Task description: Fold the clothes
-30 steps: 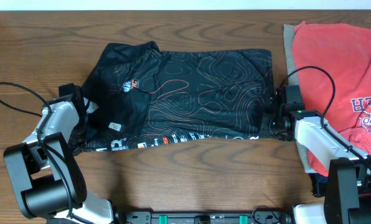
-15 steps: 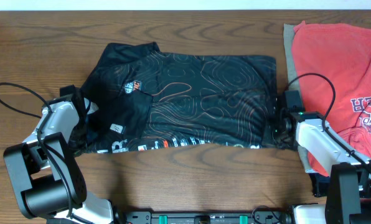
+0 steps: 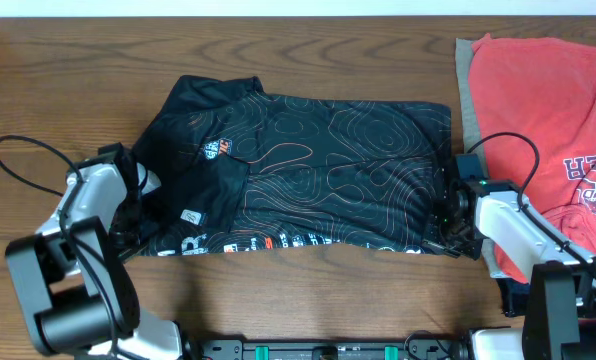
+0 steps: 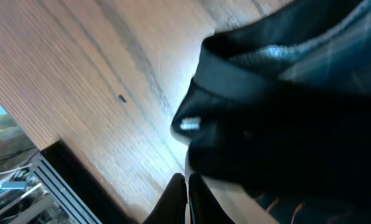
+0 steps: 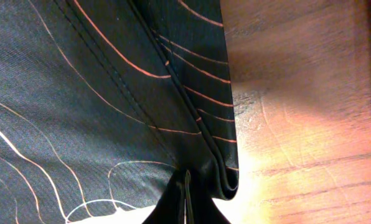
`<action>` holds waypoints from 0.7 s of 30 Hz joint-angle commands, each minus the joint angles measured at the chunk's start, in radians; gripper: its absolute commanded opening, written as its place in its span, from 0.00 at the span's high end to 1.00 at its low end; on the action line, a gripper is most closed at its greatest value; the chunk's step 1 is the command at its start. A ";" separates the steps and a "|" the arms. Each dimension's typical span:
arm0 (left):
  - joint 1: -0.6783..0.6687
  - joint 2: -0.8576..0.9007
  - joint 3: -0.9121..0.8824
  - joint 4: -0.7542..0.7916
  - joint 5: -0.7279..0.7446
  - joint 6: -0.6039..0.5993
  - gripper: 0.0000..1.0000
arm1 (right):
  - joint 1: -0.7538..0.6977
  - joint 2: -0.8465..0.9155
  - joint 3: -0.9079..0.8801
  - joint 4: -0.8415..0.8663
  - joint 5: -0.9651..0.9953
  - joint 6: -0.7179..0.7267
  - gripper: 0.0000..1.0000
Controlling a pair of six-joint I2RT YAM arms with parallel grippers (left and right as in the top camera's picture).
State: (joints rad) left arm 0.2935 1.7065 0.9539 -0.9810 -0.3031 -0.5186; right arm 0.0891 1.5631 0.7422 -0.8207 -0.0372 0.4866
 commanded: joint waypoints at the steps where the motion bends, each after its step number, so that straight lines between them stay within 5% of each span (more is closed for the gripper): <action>1: 0.002 -0.113 0.045 -0.013 0.029 0.017 0.93 | 0.003 0.015 0.040 -0.002 -0.001 -0.021 0.92; 2: 0.002 -0.150 0.057 -0.007 0.061 0.040 0.87 | 0.004 0.001 0.065 -0.007 -0.001 -0.030 0.89; 3: 0.002 -0.190 0.071 0.012 0.113 0.068 0.55 | 0.004 -0.018 0.094 -0.013 -0.001 -0.033 0.82; 5: 0.002 -0.237 0.090 0.048 0.201 0.121 0.39 | 0.004 -0.043 0.132 -0.014 -0.002 -0.040 0.68; 8: -0.001 -0.285 0.119 0.152 0.362 0.219 0.32 | 0.004 -0.086 0.187 -0.005 -0.010 -0.040 0.38; 21: -0.110 0.060 0.330 0.558 0.528 0.449 0.22 | 0.004 -0.121 0.225 0.074 -0.188 -0.197 0.34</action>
State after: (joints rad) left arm 0.1997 1.6745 1.2201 -0.4541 0.1810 -0.1642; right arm 0.0891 1.4448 0.9577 -0.7498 -0.1947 0.3256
